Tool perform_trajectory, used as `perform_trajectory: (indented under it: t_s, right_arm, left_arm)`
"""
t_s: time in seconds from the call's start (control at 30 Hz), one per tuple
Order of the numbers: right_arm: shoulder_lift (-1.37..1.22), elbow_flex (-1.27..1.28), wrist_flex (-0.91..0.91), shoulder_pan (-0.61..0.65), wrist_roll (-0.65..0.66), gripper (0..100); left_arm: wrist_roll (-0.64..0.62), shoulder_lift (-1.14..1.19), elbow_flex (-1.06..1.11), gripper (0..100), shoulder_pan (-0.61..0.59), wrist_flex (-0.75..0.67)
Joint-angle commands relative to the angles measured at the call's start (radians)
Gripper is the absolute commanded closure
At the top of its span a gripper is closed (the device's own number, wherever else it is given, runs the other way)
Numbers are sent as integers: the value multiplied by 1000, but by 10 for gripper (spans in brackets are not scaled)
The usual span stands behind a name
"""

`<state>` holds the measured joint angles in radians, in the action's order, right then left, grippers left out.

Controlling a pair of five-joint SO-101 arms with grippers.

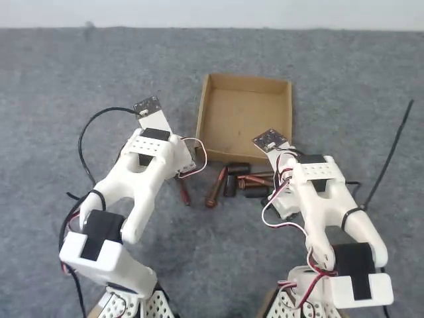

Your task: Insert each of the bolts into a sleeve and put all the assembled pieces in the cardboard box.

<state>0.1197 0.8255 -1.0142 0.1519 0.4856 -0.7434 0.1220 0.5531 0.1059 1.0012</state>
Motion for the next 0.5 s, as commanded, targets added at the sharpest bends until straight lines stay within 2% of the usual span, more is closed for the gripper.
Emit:
perform_trajectory:
  t_s: [0.0, 0.2, 0.3, 0.4, 0.47]
  right_arm:
    - [1, -44, -10, 10, -2, 991]
    - [1, -44, -10, 10, -2, 991]
    - [1, -44, -10, 10, -2, 991]
    - [1, -44, -10, 10, -2, 991]
    - [1, -44, -10, 10, -2, 991]
  left_arm:
    - [34, -21, -5, 989, 6, -9]
    - [361, -21, -119, 989, -12, 124]
    - [531, -21, -153, 989, -43, 144]
    - [638, -11, -176, 988, -83, 129]
    - [652, -11, -177, 988, -104, 97]
